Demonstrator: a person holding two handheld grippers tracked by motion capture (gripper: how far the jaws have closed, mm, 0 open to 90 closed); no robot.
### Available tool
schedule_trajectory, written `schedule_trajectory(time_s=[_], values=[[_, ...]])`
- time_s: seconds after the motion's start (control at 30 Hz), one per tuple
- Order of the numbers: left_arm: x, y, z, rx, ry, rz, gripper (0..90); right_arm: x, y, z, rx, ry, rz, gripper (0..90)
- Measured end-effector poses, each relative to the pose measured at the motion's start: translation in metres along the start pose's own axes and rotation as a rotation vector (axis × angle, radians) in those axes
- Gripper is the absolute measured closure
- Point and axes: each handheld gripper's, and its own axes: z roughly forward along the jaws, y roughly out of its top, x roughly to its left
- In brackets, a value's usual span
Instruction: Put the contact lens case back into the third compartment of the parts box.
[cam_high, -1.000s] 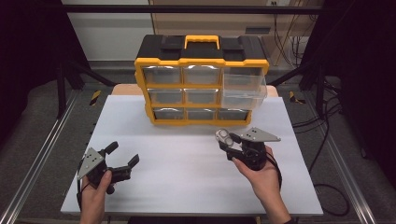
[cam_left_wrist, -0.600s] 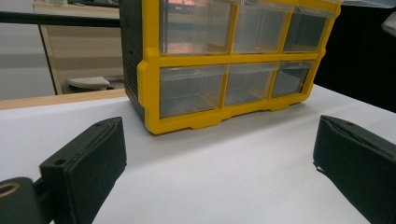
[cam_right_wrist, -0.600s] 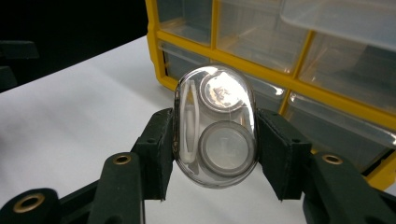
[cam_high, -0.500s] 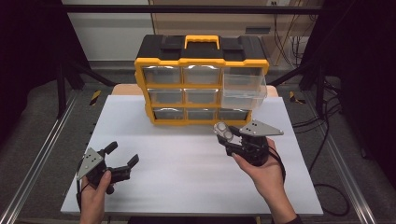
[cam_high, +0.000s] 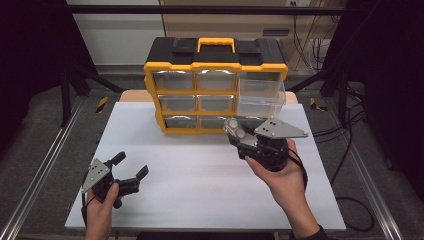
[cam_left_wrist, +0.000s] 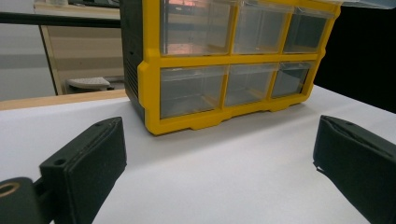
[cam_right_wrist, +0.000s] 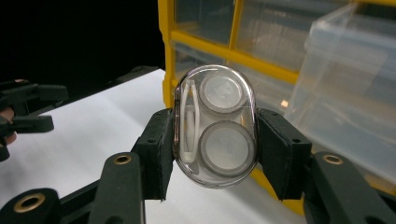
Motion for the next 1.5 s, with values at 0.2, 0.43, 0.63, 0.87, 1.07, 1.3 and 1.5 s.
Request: schedule_trajectory(time_s=[0.2, 0.43, 0.63, 0.87, 1.07, 1.3, 1.5], values=[[0.000, 0.000, -0.001, -0.001, 0.000, 0.000, 2.3, -0.001, 0.027, -0.001, -0.031, -0.017, -0.027, 49.1], [0.000, 0.000, -0.001, -0.002, 0.000, 0.000, 2.4, -0.010, 0.046, -0.003, -0.067, -0.033, -0.020, 49.1], [0.000, 0.000, -0.001, -0.003, 0.000, -0.001, 2.4, -0.023, 0.058, -0.006, -0.094, -0.056, 0.006, 49.1], [0.000, 0.001, -0.001, -0.003, 0.000, 0.000, 2.4, -0.036, 0.064, -0.006, -0.108, -0.081, 0.029, 49.1], [0.000, 0.000, 0.000, -0.003, 0.000, -0.001, 2.3, -0.047, 0.066, -0.009, -0.127, -0.116, 0.055, 49.1], [0.000, 0.001, -0.001, -0.005, 0.001, -0.002, 2.4, -0.058, 0.070, -0.010, -0.135, -0.145, 0.073, 49.1], [0.000, 0.001, -0.001, -0.004, 0.000, -0.001, 2.4, -0.067, 0.071, -0.010, -0.139, -0.164, 0.088, 49.1]])
